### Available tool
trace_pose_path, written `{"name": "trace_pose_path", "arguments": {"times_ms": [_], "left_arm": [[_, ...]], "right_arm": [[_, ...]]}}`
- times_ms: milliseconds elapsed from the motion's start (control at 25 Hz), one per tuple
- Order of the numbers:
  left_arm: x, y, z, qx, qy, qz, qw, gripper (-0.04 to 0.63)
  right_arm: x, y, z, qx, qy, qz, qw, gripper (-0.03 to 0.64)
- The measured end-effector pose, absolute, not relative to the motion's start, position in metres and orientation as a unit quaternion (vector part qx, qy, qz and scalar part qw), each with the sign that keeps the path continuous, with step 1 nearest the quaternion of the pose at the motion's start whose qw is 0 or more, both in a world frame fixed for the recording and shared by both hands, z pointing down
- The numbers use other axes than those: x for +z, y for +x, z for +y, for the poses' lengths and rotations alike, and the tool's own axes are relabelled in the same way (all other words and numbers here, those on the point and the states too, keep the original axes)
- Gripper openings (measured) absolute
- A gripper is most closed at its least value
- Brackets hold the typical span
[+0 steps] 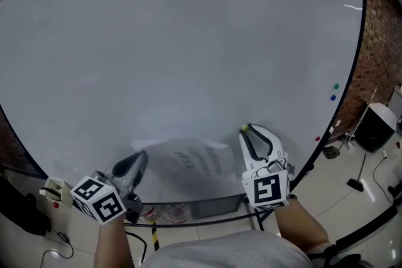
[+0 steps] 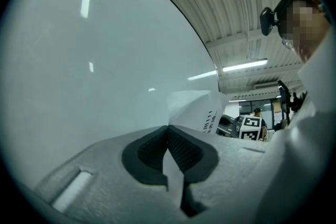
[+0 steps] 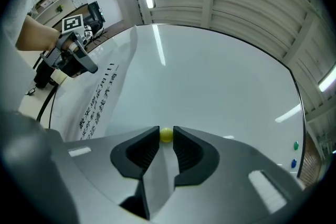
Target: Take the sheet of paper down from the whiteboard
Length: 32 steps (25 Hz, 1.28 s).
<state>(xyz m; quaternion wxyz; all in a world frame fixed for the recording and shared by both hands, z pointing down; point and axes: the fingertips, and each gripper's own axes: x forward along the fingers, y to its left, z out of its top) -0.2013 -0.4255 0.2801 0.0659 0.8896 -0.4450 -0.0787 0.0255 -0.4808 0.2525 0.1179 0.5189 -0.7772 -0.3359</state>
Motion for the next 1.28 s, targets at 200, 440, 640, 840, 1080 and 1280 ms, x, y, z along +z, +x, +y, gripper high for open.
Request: {"name": "trace_pose_path", "arguments": {"times_ms": [200,440,640,840,1080,1280], "left_arm": [[0.292,-0.201,-0.424,-0.067,0.896,-0.434,0.066,0.002],[0.325,-0.201,-0.413,-0.054,0.900,-0.428,0.059,0.002],[0.355,-0.193,-0.406,-0.063,0.914,-0.390,0.091,0.002],[0.369,-0.187,-0.393,-0.056,0.915,-0.384,0.107,0.002],[0.369,-0.191,-0.359,-0.056,0.906,-0.407,0.100,0.002],[0.380,-0.162,-0.297,-0.036,0.909,-0.405,0.097,0.002]], "right_arm": [[0.253,0.019,-0.474,-0.337,0.515,-0.778,0.126,0.075],[0.306,0.008,-0.444,-0.241,0.487,-0.830,0.122,-0.001],[0.373,-0.006,-0.416,-0.028,0.408,-0.903,0.128,0.000],[0.396,0.005,-0.386,0.017,0.414,-0.896,0.158,0.001],[0.399,0.013,-0.343,0.031,0.410,-0.900,0.146,0.001],[0.411,0.023,-0.270,0.033,0.399,-0.903,0.155,0.001]]}}
